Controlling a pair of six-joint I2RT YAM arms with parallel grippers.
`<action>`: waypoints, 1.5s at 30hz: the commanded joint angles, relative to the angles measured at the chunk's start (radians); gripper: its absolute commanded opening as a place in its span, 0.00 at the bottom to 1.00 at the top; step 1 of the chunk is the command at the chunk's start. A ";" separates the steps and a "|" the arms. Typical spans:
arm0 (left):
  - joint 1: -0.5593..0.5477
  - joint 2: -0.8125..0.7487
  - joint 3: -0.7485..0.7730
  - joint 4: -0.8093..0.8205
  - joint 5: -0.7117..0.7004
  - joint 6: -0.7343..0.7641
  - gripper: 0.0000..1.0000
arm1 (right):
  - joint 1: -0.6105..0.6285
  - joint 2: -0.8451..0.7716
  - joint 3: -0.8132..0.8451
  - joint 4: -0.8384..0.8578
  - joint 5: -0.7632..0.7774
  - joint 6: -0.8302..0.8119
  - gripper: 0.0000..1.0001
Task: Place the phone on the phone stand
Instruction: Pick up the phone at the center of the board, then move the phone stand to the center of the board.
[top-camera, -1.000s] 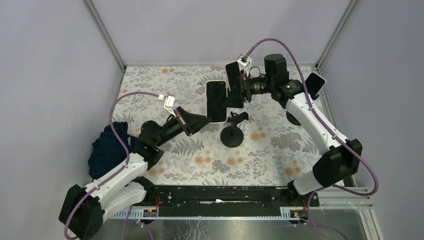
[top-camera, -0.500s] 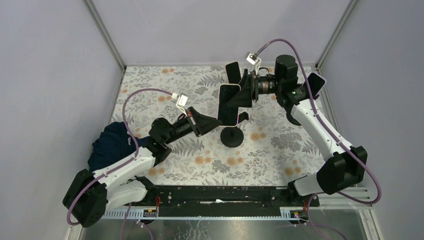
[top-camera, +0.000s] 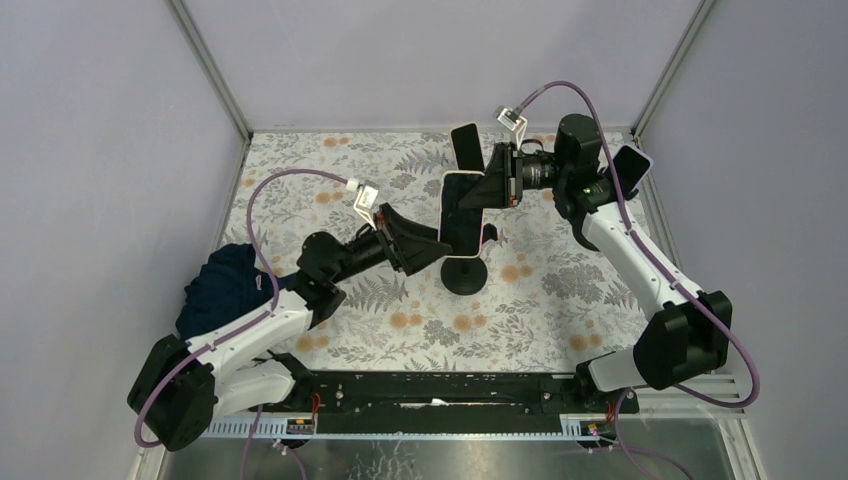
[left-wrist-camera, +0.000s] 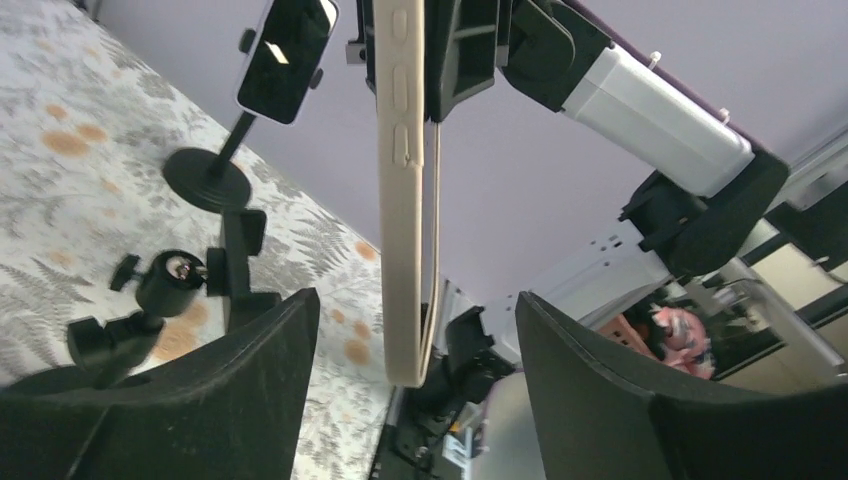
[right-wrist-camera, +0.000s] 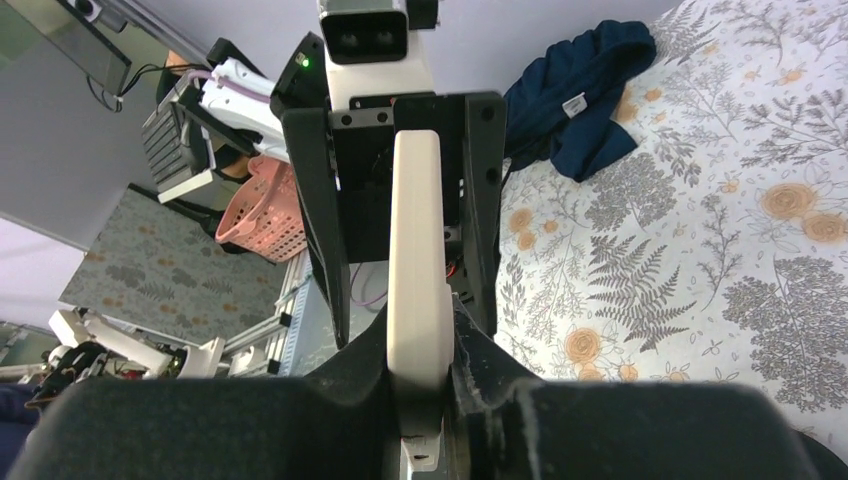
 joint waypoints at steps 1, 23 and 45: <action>0.002 -0.002 0.042 0.016 0.031 0.064 0.82 | 0.000 -0.046 -0.005 0.101 -0.090 0.042 0.00; -0.001 0.167 0.191 -0.067 0.216 0.159 0.00 | -0.004 -0.034 0.169 -0.471 -0.081 -0.456 0.53; 0.001 0.168 0.201 -0.077 0.189 0.189 0.00 | -0.003 -0.021 0.237 -0.738 -0.013 -0.701 0.11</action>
